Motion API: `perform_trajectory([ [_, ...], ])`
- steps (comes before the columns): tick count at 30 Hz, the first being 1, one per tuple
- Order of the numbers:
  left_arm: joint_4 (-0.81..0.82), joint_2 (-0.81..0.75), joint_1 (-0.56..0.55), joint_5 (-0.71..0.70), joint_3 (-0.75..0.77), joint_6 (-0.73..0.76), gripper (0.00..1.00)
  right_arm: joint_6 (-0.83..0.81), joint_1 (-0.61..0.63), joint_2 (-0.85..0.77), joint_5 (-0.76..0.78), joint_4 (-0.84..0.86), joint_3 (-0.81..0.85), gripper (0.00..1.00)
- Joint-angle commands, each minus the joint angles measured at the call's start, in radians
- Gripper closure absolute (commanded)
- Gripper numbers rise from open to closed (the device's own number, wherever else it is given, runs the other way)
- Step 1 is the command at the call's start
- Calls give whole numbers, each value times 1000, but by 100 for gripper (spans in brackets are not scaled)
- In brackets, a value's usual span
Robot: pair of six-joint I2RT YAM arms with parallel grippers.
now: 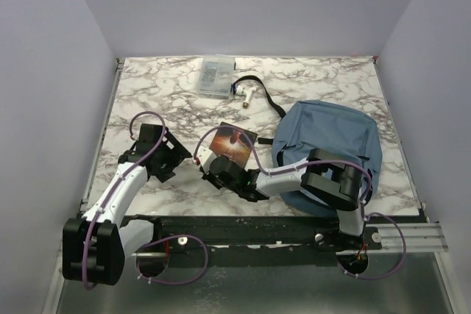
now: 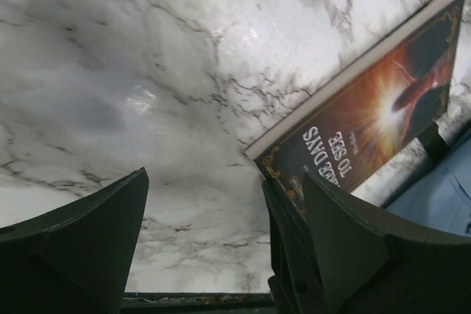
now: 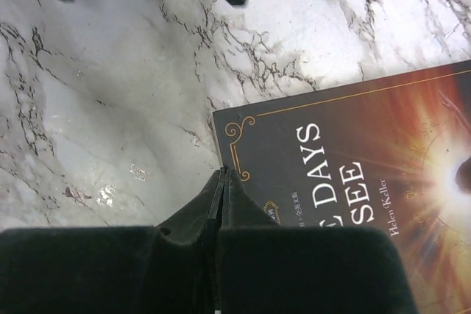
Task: Pack the student bag
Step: Pick up the book from the center of the board.
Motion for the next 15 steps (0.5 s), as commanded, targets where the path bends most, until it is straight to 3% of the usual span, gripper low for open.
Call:
perform_trajectory([
  [1, 149, 56, 6, 235, -28, -15, 12, 166, -35, 11, -156, -33, -3, 100],
  [7, 358, 116, 6, 404, -142, -144, 12, 288, -113, -75, -347, 81, -93, 100],
  [10, 422, 172, 6, 435, -164, -183, 12, 322, -132, -110, -319, 45, -94, 99],
  [14, 467, 244, 5, 444, -148, -168, 15, 407, -168, -179, -241, -118, -63, 56],
  [15, 469, 260, 4, 442, -137, -154, 16, 455, -196, -198, -255, -152, -61, 49],
])
